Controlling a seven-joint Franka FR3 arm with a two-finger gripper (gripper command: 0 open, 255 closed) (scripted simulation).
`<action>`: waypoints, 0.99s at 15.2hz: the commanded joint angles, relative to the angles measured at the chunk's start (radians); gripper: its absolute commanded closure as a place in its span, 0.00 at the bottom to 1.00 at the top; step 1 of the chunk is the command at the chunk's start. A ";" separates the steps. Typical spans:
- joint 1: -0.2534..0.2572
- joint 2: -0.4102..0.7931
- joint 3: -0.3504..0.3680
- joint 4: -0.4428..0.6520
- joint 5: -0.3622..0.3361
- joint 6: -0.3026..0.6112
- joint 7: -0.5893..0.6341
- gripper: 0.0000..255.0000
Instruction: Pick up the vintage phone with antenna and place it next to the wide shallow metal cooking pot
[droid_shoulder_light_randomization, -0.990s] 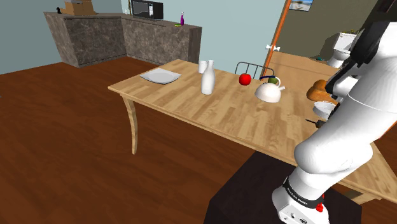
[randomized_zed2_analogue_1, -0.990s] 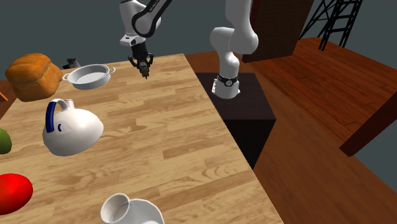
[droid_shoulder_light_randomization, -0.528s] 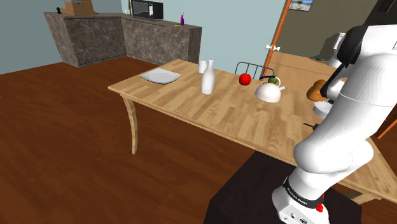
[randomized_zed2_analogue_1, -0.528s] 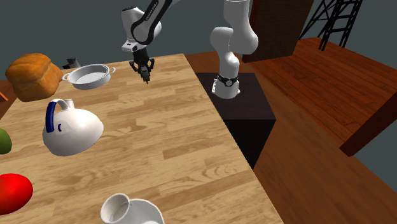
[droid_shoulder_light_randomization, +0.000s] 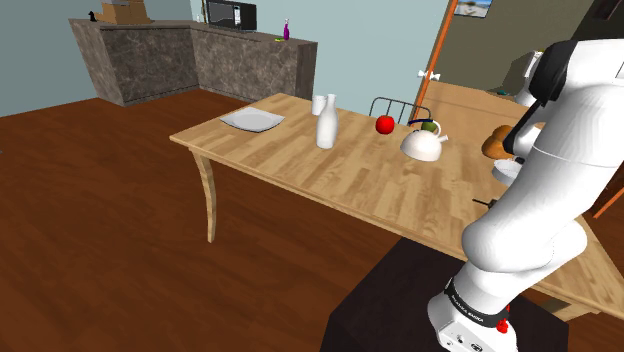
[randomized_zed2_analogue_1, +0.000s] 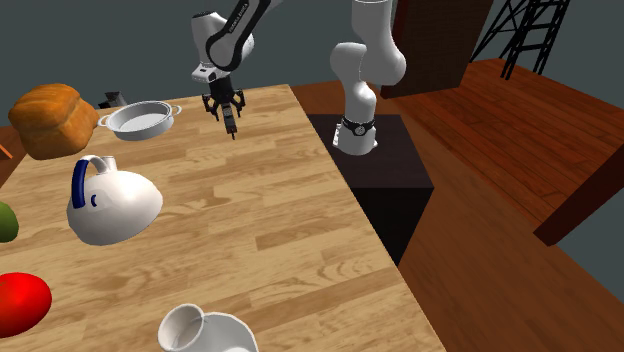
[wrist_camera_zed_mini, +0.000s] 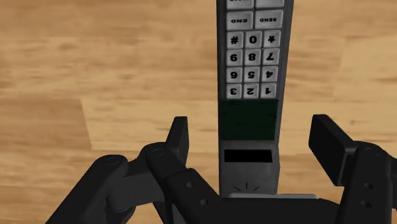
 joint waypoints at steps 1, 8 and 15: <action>0.000 0.000 0.000 0.000 0.000 0.000 0.000 0.00; 0.051 -0.176 -0.056 0.034 -0.228 -0.115 0.164 0.00; 0.042 -0.175 -0.047 0.034 -0.227 -0.115 0.163 0.00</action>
